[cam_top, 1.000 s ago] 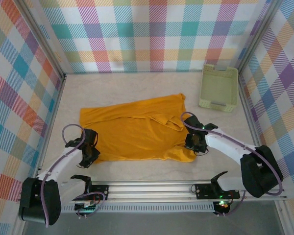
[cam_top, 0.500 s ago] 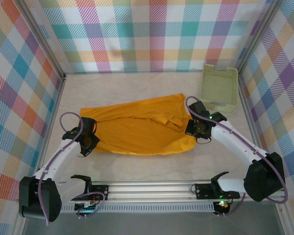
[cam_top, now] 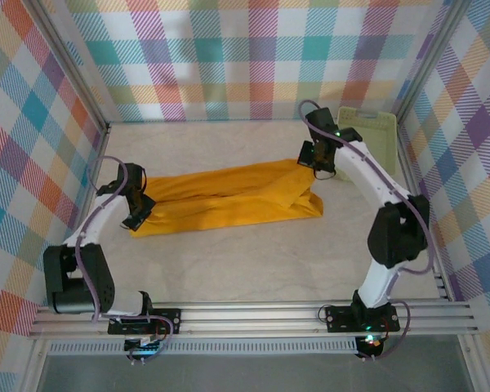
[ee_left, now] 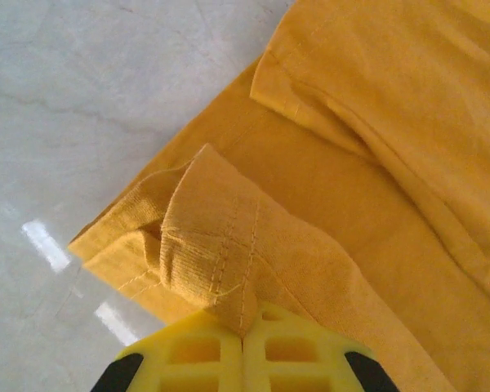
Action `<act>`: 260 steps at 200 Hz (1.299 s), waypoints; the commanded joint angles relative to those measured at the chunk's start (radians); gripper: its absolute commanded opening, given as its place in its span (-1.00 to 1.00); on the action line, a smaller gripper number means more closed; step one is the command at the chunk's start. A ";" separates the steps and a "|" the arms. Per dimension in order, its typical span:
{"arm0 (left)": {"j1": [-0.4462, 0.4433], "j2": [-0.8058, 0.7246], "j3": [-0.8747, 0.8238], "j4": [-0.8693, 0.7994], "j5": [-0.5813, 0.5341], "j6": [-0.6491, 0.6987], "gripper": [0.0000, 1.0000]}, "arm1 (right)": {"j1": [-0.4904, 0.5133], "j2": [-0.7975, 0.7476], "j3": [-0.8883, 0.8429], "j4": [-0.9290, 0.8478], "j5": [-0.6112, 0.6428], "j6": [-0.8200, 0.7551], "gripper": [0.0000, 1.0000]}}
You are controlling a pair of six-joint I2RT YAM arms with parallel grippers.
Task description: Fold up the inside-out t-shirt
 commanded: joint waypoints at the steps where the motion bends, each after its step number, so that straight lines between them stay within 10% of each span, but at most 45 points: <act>1: 0.021 0.083 0.062 0.018 0.015 0.020 -1.00 | -0.008 0.095 0.110 -0.022 0.000 -0.046 -1.00; 119: 0.064 0.368 0.253 0.009 0.010 0.034 -0.92 | -0.045 0.449 0.441 -0.059 -0.003 -0.073 -0.98; 177: 0.135 0.334 0.345 -0.077 -0.015 0.102 -0.04 | -0.053 0.510 0.598 -0.126 -0.032 -0.133 0.08; 206: 0.127 0.224 0.361 -0.116 -0.041 0.145 0.26 | -0.049 0.394 0.471 -0.080 -0.103 -0.161 0.14; 260: -0.101 0.120 0.202 -0.003 0.050 0.153 0.24 | 0.060 0.183 0.067 0.121 -0.194 -0.155 0.09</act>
